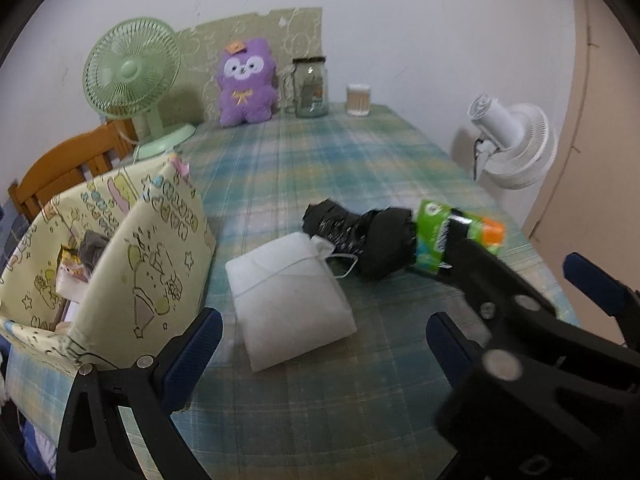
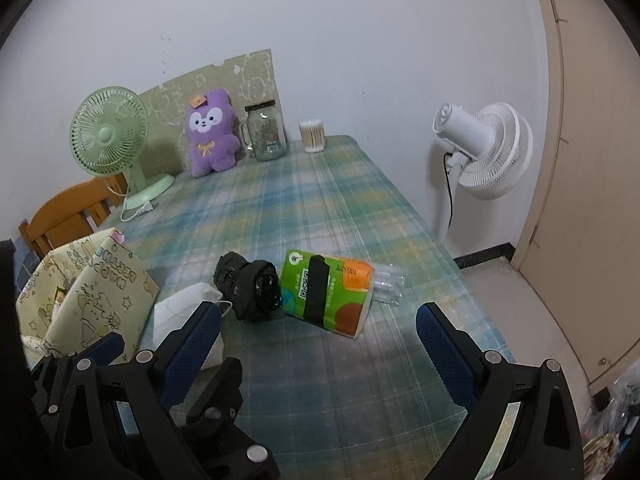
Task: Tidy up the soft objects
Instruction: 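Move the left tool to the white folded cloth while the right tool approaches the green tissue pack, then close the left tool on the white cloth while the right tool grips the green tissue pack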
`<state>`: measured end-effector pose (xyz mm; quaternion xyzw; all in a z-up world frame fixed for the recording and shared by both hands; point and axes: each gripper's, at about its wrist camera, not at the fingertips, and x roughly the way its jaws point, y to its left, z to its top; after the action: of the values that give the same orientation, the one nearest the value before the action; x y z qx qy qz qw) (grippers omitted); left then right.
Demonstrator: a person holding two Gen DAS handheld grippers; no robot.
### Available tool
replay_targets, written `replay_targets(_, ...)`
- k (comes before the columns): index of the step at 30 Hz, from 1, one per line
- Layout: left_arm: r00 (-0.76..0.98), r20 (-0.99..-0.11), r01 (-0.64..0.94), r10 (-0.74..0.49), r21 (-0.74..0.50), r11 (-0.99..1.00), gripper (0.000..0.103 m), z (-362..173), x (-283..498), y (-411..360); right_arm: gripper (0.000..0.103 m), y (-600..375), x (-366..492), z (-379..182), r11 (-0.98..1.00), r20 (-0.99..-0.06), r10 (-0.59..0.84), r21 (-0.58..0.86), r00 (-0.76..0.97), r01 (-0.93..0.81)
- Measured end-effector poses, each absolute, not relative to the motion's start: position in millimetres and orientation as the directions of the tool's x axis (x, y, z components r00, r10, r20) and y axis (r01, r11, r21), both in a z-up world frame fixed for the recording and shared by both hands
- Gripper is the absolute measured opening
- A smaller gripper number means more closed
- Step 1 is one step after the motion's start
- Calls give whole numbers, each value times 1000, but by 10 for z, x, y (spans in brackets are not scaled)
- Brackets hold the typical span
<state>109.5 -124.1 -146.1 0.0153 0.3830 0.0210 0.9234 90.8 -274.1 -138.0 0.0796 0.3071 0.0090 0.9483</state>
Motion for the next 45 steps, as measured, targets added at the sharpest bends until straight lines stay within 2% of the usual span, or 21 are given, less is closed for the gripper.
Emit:
replay_targets(9,691,-719,-54,72,48,997,103,-1593,1200,-1273,100,-2789,1104,-1518,983,-612,68,176,788,51)
replay_targets(13,641,-763,-94,78,23,995,103,-1695,1310,-1253,100,-2832,1177,-1550,981,-617,67,184,784,60)
replay_targets(20,629,-761,-197,159,42,979,103,-1806,1382,-1257,100,-2892,1311,-1636,980,-632,80,192,771,57)
replay_targets(26,612,-779,-190,139,25,981,103,-1825,1502,-1248,99,-2921,1386,-1670,977,-632,105,209,768,38)
replay_targets(31,629,-769,-147,114,27,989,94,-1804,1523,-1278,99,-2921,1441,-1656,977,-626,105,210,772,37)
replay_targets(36,636,-766,-122,93,19,992,85,-1783,1531,-1281,92,-2919,1508,-1658,975,-628,103,217,771,46)
replay_targets(39,643,-761,-116,92,22,993,78,-1774,1541,-1294,84,-2894,1557,-1667,976,-635,100,210,766,46)
replay_targets(42,646,-758,-109,92,27,994,75,-1768,1557,-1305,74,-2860,1586,-1683,978,-643,100,204,759,44)
replay_targets(43,647,-758,-107,90,26,994,74,-1766,1559,-1306,68,-2840,1590,-1685,981,-646,83,185,759,51)
replay_targets(44,647,-758,-105,86,23,994,74,-1764,1559,-1304,53,-2824,1601,-1695,985,-655,68,164,752,54)
replay_targets(45,647,-758,-103,84,22,994,72,-1763,1551,-1305,49,-2812,1614,-1710,987,-665,63,153,744,53)
